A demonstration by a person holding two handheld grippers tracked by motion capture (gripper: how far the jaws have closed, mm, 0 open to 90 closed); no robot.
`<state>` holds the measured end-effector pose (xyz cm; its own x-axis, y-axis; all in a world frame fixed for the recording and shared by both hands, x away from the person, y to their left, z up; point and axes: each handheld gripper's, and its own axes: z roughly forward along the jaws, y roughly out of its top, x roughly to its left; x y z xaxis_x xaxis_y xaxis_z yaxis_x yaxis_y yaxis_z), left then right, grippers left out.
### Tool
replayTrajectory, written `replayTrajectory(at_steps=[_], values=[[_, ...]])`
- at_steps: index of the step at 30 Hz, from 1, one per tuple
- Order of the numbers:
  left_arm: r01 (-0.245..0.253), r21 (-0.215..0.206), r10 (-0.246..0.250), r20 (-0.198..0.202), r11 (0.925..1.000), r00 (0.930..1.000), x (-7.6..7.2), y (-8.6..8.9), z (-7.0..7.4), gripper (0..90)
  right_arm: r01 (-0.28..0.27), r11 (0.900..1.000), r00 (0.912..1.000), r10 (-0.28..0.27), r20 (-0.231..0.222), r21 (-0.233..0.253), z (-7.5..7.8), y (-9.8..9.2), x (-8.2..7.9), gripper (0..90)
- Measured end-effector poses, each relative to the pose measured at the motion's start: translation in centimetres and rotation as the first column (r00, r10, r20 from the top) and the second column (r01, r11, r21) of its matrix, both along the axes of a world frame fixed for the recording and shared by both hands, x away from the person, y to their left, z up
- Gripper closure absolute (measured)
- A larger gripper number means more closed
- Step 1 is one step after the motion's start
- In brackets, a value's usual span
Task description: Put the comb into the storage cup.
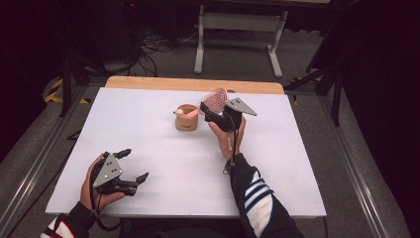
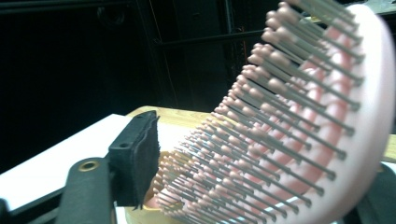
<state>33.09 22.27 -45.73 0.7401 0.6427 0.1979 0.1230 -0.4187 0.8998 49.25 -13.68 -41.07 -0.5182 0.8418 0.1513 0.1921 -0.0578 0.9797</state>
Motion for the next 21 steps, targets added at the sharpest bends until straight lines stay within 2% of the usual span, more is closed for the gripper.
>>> replayTrajectory(at_steps=[9,21], values=[[0.001,0.005,-0.001,-0.001,1.0000,1.0000,-0.1,0.0,0.0,7.7,0.041,0.997,0.9991,-0.041,0.008,-0.069,0.0,0.7,0.0,14.6],[-0.003,-0.002,0.003,0.004,1.0000,1.0000,-0.1,0.1,0.1,7.6,0.057,0.993,0.9984,-0.057,0.003,-0.104,-0.3,1.1,0.4,7.5]])
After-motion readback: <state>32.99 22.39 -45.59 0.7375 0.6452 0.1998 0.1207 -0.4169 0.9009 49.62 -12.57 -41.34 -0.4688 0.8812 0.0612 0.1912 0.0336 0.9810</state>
